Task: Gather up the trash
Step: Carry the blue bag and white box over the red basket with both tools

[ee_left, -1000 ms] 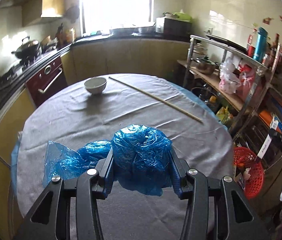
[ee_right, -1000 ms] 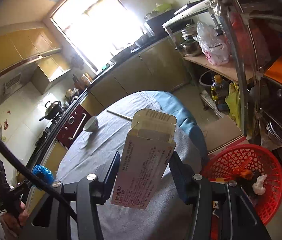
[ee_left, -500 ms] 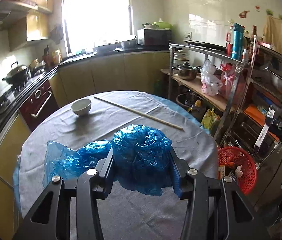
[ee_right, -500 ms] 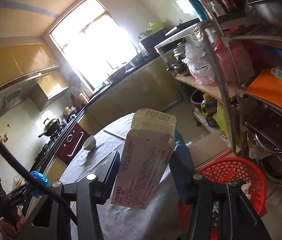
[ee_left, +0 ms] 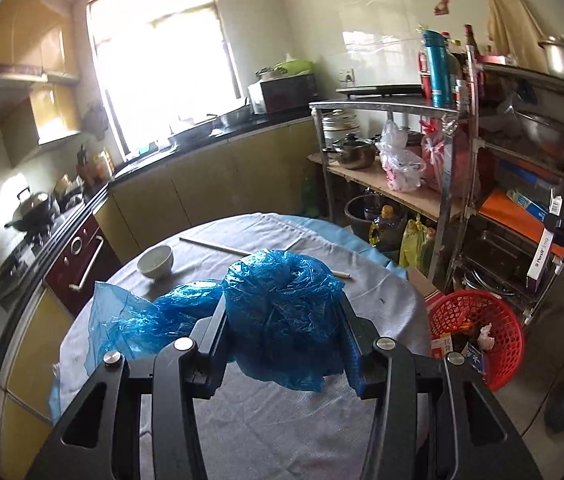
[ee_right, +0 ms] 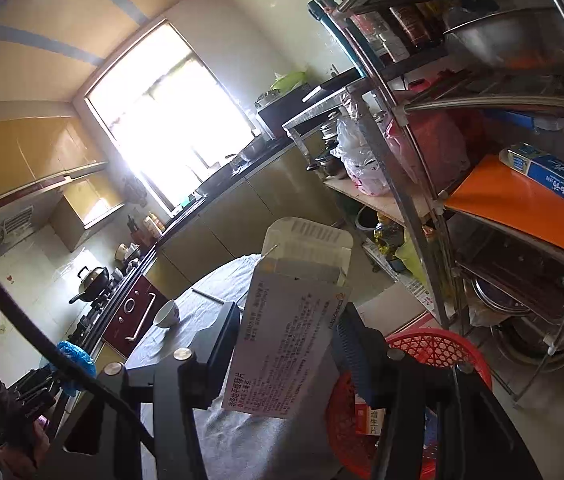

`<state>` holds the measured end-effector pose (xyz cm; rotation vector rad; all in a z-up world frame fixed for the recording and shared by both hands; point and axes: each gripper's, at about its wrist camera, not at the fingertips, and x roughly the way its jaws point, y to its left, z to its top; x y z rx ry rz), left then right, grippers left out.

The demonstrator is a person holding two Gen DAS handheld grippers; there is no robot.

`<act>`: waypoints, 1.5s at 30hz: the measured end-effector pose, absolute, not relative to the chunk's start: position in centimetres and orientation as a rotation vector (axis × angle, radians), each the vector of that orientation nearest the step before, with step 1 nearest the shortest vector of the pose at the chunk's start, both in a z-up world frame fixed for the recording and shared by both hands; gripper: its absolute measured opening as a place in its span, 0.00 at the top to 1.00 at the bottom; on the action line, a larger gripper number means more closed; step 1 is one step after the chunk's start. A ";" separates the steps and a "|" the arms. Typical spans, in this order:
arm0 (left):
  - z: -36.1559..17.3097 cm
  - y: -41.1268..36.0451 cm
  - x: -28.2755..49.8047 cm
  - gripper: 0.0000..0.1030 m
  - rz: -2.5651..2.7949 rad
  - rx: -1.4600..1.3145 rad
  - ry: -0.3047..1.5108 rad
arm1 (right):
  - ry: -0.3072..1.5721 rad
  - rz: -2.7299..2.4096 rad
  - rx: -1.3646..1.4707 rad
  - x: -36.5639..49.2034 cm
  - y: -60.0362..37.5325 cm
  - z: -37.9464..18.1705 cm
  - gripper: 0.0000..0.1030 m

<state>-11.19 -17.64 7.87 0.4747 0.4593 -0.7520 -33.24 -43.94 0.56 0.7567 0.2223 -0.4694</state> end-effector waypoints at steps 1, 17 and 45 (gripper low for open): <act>8.0 -17.9 -11.4 0.52 -0.757 0.481 0.453 | 0.219 -0.471 0.758 -33.4 -44.0 0.6 0.48; 7.8 -23.0 -13.9 0.52 -0.806 0.578 0.404 | 0.167 -0.517 0.783 -36.8 -45.3 0.3 0.48; 5.5 -30.4 -18.2 0.52 -0.902 0.710 0.392 | 0.161 -0.529 0.884 -40.1 -47.7 -3.0 0.48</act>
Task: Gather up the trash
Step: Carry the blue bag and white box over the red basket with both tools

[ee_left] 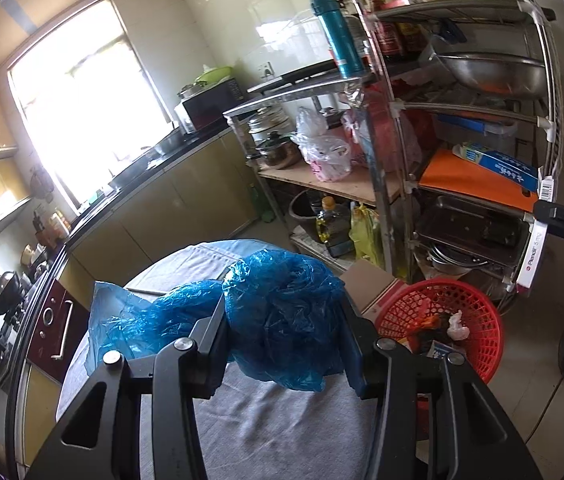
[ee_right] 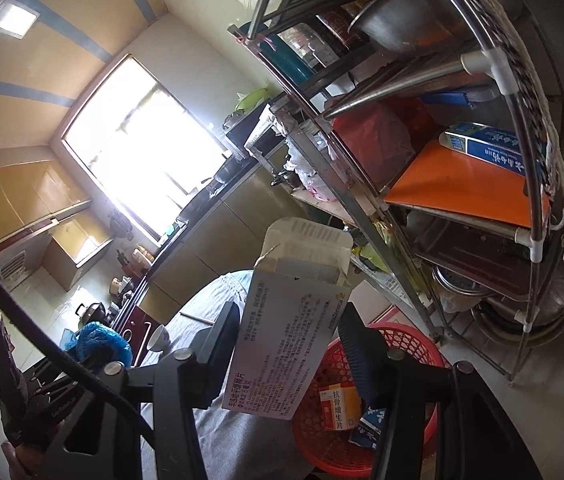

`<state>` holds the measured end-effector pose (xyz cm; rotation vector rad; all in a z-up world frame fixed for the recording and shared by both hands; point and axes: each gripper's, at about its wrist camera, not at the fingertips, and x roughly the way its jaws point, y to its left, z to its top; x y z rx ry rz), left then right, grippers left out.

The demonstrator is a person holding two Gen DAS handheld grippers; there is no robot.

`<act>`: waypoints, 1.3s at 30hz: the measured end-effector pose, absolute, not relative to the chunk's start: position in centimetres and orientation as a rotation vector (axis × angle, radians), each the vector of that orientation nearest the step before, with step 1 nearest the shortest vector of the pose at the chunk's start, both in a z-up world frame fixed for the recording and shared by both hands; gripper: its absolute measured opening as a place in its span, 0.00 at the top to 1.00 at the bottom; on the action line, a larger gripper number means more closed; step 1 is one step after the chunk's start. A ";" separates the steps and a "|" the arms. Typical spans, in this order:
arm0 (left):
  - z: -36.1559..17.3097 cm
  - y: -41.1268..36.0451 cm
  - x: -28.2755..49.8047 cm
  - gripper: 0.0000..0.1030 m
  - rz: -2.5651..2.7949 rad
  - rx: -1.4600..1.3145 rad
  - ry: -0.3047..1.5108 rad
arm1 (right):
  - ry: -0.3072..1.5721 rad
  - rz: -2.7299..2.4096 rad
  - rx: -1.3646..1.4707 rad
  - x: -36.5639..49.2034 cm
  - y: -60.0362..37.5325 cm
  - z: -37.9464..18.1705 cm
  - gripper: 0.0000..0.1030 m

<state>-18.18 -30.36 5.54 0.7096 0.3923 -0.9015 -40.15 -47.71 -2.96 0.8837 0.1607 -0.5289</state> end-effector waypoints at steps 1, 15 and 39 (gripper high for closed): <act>5.4 -30.7 -18.4 0.52 -0.907 0.716 0.392 | 0.165 -0.529 0.888 -40.2 -47.8 -3.2 0.48; 3.1 -34.3 -20.4 0.52 -0.961 0.765 0.422 | 0.203 -0.527 0.928 -41.2 -48.4 -5.1 0.48; -2.7 -39.0 -21.5 0.52 -1.182 0.756 0.598 | 0.301 -0.572 0.949 -42.3 -49.3 -7.8 0.48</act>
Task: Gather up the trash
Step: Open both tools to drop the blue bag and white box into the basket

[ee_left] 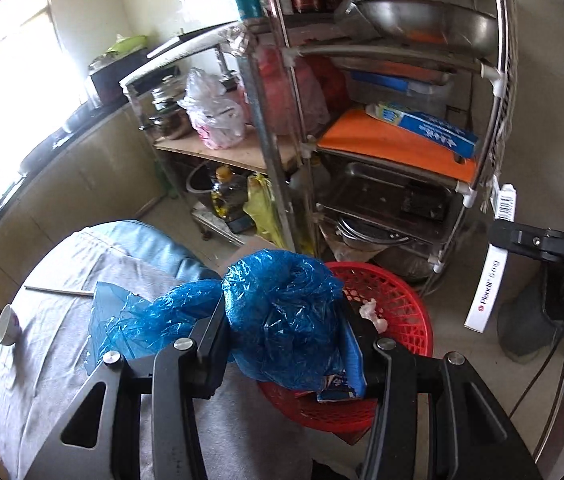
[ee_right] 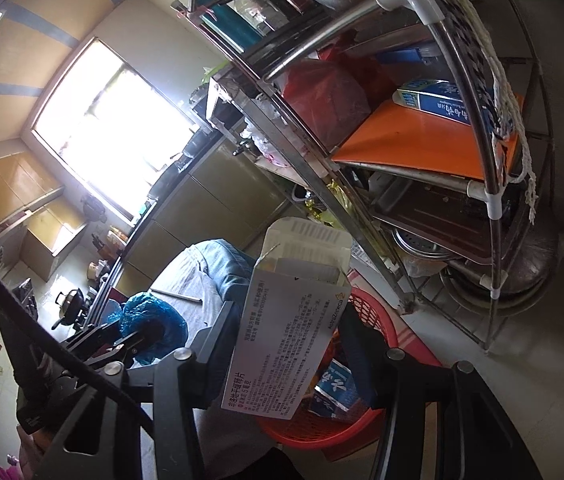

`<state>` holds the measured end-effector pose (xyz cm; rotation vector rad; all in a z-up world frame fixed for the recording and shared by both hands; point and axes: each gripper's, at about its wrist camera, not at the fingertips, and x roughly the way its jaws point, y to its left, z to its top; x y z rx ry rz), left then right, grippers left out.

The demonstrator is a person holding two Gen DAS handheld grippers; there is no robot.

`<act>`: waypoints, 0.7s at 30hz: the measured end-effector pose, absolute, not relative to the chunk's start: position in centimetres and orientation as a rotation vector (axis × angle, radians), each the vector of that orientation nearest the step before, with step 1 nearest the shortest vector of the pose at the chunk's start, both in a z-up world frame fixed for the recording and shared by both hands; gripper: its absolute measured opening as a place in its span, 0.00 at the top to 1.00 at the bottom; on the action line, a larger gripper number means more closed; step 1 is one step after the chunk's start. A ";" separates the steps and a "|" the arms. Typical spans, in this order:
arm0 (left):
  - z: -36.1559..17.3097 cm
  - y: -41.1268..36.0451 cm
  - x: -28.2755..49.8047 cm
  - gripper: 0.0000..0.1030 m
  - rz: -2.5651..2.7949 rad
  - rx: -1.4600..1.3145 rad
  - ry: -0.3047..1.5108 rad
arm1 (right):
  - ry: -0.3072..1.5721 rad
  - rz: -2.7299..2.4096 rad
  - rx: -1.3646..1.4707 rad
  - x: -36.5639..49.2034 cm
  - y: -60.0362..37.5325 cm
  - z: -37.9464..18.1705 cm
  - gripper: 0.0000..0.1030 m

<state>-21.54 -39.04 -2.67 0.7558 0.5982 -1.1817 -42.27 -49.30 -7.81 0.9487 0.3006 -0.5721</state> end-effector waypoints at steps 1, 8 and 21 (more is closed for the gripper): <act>-2.9 -39.1 -21.6 0.52 -1.187 0.762 0.598 | 0.306 -0.573 0.950 -42.1 -49.3 -8.0 0.48; -4.5 -39.8 -21.8 0.52 -1.199 0.803 0.600 | 0.348 -0.572 0.959 -40.8 -49.7 -9.1 0.48; -7.5 -41.1 -21.0 0.52 -1.221 0.839 0.649 | 0.393 -0.610 0.966 -39.6 -50.7 -10.1 0.48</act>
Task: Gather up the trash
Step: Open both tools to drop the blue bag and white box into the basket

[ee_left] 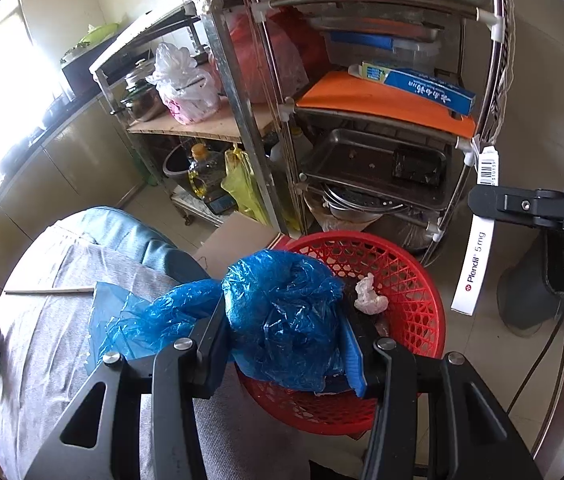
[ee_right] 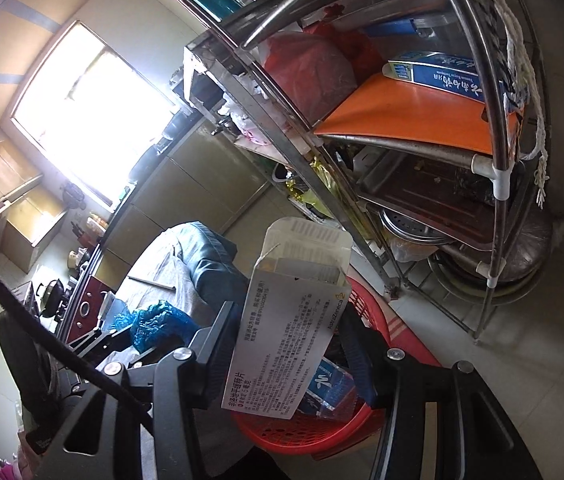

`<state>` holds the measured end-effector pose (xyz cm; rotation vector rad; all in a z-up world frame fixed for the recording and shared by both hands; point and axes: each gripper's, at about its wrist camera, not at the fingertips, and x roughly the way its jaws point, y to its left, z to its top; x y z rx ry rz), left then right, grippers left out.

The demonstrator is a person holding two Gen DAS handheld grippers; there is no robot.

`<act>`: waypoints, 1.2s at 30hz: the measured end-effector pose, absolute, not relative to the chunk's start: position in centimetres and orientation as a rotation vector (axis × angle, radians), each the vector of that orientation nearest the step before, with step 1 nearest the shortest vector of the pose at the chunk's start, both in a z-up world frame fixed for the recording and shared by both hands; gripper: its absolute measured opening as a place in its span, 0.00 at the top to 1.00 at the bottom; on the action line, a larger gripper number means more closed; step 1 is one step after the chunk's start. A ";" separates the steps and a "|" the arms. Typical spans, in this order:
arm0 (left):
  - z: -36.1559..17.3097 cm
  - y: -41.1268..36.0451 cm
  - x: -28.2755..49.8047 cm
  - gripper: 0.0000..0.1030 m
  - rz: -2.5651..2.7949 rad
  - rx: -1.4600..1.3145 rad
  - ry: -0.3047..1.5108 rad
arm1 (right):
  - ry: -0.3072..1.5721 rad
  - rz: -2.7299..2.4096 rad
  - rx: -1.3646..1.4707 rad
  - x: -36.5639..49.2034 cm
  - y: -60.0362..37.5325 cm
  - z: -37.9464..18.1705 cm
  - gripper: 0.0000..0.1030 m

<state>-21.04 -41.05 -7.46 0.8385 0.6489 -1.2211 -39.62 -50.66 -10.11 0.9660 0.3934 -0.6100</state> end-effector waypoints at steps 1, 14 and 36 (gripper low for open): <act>-7.7 -41.1 -21.0 0.52 -1.224 0.840 0.654 | 0.399 -0.612 0.965 -39.5 -50.7 -10.2 0.48; -9.0 -41.5 -20.3 0.50 -1.249 0.851 0.687 | 0.441 -0.604 0.963 -37.4 -51.2 -11.2 0.48; -6.0 -38.0 -19.8 0.35 -1.212 0.831 0.612 | 0.421 -0.576 0.914 -36.1 -49.1 -8.7 0.45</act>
